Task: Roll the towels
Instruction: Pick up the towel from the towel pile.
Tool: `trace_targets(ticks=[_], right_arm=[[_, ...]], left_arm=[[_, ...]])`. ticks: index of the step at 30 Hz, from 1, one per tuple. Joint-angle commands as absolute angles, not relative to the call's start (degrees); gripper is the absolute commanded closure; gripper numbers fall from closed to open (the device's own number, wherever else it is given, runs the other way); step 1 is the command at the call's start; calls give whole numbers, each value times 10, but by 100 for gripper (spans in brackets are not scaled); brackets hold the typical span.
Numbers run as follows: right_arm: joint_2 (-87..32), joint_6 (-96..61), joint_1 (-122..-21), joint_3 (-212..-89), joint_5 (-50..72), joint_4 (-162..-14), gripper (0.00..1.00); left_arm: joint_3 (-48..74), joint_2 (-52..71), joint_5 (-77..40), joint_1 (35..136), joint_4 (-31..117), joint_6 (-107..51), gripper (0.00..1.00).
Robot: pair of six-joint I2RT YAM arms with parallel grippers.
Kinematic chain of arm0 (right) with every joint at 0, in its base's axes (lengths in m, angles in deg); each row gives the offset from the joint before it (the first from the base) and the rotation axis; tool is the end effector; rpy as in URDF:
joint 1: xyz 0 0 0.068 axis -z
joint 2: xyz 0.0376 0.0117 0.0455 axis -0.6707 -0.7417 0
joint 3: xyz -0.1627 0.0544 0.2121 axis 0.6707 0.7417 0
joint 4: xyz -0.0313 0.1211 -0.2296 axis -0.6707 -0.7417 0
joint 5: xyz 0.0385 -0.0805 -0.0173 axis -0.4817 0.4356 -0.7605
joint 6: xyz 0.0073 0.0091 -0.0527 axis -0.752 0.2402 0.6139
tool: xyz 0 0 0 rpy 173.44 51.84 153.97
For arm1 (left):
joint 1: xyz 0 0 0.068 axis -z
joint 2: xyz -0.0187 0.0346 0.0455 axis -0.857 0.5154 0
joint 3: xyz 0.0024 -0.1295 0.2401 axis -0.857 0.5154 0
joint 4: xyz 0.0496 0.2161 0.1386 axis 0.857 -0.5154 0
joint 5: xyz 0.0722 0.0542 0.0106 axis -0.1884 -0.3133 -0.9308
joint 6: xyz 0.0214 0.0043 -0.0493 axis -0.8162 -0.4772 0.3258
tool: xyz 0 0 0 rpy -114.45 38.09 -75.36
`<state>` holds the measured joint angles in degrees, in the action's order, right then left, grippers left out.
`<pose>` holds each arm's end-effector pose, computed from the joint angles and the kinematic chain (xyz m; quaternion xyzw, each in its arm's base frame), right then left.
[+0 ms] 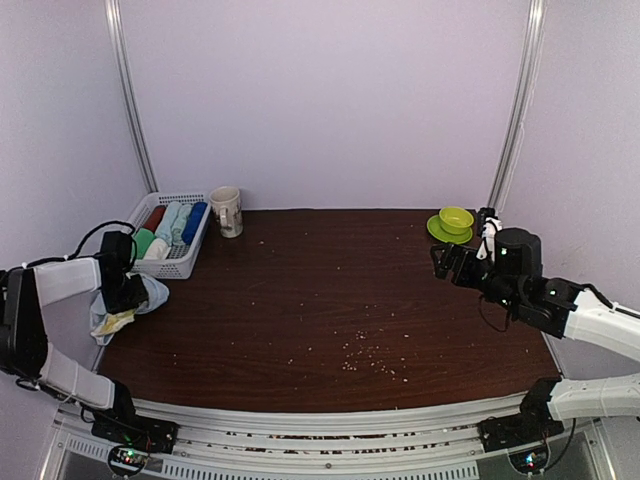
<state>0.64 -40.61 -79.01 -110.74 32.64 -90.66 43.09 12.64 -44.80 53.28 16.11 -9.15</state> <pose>0.1766 0.1222 0.2734 0.0204 0.8148 0.2347 0.5296 0.2485 0.0357 0.1813 -0.3302 0.8986 0.0947 0.2729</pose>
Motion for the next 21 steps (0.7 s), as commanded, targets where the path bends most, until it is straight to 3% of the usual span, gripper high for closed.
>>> trace_targets(ticks=[1, 9, 14, 21], right_arm=[[8, -407, -794, -1100, 336, -894, 0], [-5, -408, -794, -1102, 337, -891, 0], [-9, -391, -794, -1120, 345, -902, 0], [-12, -370, -794, -1166, 319, -919, 0]], left_arm=[[389, 50, -472, 528, 144, -111, 100], [259, -74, -517, 532, 98, -139, 100], [189, -86, -374, 555, 135, -131, 100], [69, -24, -355, 753, 146, -145, 100]])
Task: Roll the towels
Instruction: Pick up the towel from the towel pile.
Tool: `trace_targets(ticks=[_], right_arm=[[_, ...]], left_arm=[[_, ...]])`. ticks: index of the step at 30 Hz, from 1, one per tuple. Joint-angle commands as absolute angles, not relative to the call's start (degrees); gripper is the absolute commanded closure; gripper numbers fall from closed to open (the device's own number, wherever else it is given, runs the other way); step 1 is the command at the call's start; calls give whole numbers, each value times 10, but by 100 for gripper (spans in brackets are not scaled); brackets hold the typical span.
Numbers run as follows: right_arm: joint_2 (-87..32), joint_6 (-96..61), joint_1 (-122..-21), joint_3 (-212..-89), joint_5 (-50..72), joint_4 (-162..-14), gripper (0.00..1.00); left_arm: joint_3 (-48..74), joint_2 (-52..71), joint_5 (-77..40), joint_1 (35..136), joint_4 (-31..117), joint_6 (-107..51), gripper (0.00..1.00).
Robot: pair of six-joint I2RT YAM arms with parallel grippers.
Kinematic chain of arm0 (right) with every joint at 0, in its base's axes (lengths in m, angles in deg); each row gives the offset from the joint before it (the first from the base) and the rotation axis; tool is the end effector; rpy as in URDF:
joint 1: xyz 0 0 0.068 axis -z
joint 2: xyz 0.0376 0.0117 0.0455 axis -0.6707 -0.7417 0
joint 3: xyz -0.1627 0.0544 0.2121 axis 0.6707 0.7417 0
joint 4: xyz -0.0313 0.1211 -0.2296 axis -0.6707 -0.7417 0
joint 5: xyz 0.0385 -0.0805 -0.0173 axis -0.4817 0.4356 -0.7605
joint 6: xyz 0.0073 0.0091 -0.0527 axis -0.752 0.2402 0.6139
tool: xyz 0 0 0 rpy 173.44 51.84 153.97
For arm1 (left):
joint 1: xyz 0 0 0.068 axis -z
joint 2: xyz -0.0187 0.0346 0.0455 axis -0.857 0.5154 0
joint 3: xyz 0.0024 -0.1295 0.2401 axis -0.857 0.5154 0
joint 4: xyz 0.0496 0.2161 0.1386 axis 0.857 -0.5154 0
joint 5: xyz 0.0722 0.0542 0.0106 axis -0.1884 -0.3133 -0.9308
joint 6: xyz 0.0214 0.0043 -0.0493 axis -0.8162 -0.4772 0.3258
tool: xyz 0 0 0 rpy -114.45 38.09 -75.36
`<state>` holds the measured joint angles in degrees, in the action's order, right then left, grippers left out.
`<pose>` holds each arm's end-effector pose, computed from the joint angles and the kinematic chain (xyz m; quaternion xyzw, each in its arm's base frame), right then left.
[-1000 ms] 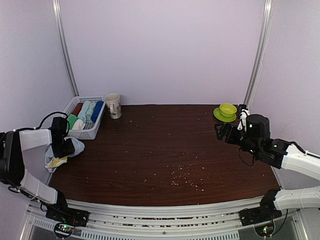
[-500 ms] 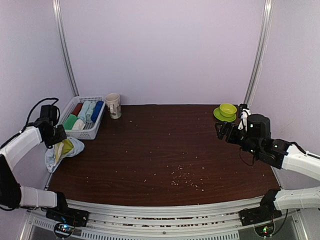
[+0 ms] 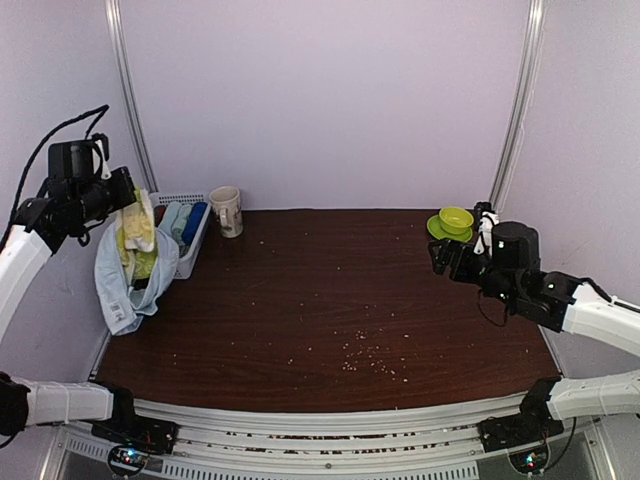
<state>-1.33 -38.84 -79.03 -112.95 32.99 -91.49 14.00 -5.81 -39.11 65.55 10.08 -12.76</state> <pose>0.1823 0.1262 0.2788 0.0087 0.8178 0.2219 0.5310 0.2168 -0.0174 0.4120 -0.2000 0.7897 -0.0800 0.5745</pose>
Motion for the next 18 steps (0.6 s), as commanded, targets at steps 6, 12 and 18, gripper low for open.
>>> trace_targets(ticks=[6, 12, 18], right_arm=[[-10, -354, -794, -1175, 282, -913, 0], [-22, -351, -795, -1188, 193, -885, 0], [-15, -348, -796, -1167, 207, -863, 0]], left_arm=[[-15, 10, -437, 860, 150, -169, 100], [-42, 52, -393, 920, 180, -187, 100], [-31, -8, -710, 955, 123, -170, 100]])
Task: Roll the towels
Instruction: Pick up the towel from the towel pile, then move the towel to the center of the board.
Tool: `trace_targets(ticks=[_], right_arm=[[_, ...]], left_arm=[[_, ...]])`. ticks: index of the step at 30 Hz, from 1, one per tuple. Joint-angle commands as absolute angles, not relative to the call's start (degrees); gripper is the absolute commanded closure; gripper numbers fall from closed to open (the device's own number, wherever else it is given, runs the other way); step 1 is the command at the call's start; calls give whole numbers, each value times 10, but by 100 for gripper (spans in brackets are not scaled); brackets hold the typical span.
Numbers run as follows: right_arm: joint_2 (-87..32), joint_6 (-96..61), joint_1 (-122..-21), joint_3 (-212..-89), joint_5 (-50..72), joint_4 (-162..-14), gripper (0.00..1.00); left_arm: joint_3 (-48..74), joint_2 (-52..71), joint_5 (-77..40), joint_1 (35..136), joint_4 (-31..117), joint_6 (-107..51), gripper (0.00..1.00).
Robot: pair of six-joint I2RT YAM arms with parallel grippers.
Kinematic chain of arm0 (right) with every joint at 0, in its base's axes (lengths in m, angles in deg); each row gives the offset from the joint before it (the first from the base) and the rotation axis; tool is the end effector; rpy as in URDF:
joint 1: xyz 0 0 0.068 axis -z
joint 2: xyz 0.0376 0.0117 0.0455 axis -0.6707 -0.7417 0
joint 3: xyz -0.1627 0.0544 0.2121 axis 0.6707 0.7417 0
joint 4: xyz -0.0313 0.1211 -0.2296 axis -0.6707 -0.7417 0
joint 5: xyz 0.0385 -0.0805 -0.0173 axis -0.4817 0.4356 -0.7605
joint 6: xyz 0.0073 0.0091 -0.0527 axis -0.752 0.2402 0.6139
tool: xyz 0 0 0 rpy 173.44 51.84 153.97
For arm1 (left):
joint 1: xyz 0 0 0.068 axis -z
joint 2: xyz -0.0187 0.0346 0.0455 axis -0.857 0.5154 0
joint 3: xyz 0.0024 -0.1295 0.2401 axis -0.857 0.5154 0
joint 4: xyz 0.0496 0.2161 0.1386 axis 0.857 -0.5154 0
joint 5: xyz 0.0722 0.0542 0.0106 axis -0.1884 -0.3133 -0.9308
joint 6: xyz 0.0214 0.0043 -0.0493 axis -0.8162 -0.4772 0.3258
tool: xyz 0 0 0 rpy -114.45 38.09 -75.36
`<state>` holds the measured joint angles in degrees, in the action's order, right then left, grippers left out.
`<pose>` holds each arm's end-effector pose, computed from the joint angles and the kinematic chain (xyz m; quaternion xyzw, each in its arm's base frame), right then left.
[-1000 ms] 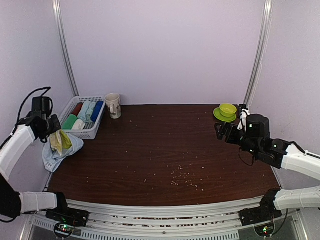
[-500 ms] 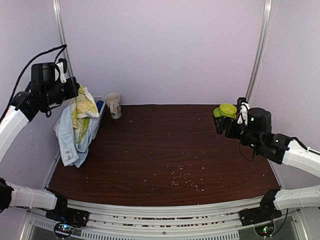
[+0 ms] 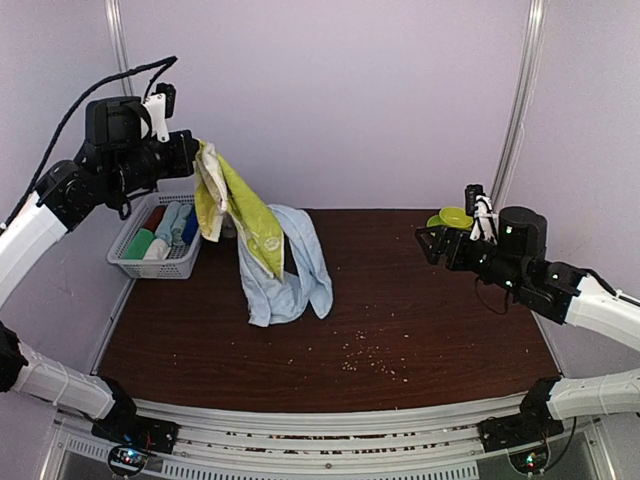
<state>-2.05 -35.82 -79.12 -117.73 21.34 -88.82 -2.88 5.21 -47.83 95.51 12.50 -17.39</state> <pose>0.1839 0.1369 0.3105 -0.0672 0.7831 0.3066 0.5369 0.2116 -0.1410 0.4715 -0.0162 0.7688 -0.1817 0.6129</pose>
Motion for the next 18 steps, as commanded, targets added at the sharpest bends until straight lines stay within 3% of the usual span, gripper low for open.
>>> trace_targets(ticks=[1, 5, 10, 18], right_arm=[[-19, -346, -796, -1168, 211, -866, 0], [-58, -352, -796, -1171, 203, -849, 0], [-162, -363, -832, -1210, 210, -839, 0], [-427, -271, -985, -1448, 379, -982, 0]], left_arm=[[-20, -33, -758, 955, 125, -174, 100], [3, -106, -821, 955, 141, -198, 100], [13, -115, -758, 955, 83, -163, 100], [135, -174, -664, 955, 74, -108, 100]])
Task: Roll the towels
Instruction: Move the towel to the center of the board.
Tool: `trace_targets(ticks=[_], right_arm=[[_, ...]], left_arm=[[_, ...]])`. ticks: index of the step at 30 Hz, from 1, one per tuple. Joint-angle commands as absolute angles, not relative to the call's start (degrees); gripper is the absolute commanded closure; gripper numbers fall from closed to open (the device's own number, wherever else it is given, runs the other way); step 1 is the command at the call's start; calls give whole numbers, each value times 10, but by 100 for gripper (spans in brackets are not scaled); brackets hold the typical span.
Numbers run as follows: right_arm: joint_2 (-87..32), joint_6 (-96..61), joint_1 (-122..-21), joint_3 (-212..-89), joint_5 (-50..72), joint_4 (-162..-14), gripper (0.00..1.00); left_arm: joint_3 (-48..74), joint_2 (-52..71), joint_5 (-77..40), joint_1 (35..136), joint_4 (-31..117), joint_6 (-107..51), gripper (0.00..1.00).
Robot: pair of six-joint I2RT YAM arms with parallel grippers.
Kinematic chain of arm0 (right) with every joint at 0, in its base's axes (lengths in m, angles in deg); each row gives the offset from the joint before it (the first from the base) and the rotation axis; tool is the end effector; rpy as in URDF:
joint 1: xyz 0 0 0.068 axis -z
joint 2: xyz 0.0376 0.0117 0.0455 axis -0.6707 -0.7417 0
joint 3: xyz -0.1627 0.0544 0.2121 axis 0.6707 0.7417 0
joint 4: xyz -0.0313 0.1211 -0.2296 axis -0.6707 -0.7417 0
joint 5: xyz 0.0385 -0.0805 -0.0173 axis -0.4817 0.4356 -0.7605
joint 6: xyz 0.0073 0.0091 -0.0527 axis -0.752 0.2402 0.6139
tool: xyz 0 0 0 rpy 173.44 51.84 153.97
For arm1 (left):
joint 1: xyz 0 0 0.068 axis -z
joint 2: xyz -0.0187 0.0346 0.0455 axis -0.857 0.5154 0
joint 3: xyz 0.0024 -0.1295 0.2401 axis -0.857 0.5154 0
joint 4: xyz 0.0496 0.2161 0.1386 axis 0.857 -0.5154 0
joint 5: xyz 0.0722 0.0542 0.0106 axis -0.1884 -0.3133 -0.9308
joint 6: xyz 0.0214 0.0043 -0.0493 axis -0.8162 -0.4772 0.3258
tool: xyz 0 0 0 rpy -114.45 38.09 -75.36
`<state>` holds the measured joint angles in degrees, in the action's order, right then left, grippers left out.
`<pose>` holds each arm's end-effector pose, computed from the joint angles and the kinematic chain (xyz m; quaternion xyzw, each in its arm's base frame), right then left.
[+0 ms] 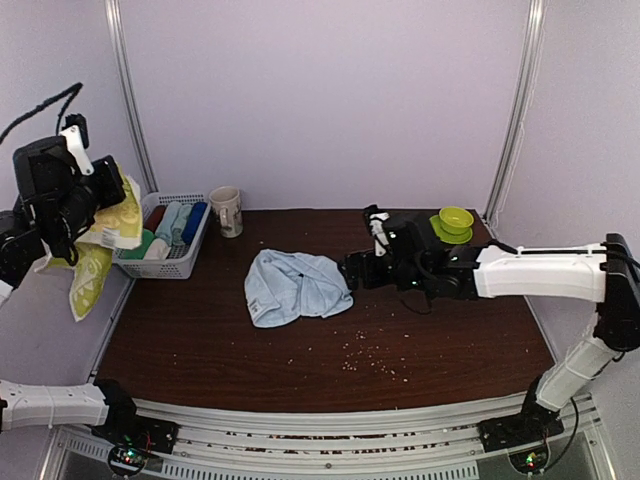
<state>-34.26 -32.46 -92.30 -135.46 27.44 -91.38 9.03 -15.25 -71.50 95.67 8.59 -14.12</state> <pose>0.2275 0.2648 0.2636 -0.1757 0.8494 0.2394 0.4363 0.1305 -0.0661 0.4654 -0.1805 0.7131 -0.0729 0.6734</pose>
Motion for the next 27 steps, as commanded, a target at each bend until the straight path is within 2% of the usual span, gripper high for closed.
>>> trace_targets(ticks=[1, 7, 16, 20, 24, 27], right_arm=[[-457, -264, -1004, -1479, 402, -991, 0], [-626, -262, -1064, -1644, 481, -1027, 0], [-840, -251, -1072, -1870, 626, -1087, 0], [-886, -263, -1043, -1925, 606, -1118, 0], [-872, -296, -1006, -1882, 585, -1126, 0], [-835, -298, -982, -1810, 558, -1086, 1]], left_arm=[[147, -183, -661, 955, 74, -104, 100], [186, -216, -647, 955, 74, -98, 100], [259, -262, -609, 955, 110, -92, 100], [273, -268, -605, 955, 111, -91, 100], [278, -265, -662, 955, 86, -90, 100], [270, -243, -779, 955, 33, -77, 100]])
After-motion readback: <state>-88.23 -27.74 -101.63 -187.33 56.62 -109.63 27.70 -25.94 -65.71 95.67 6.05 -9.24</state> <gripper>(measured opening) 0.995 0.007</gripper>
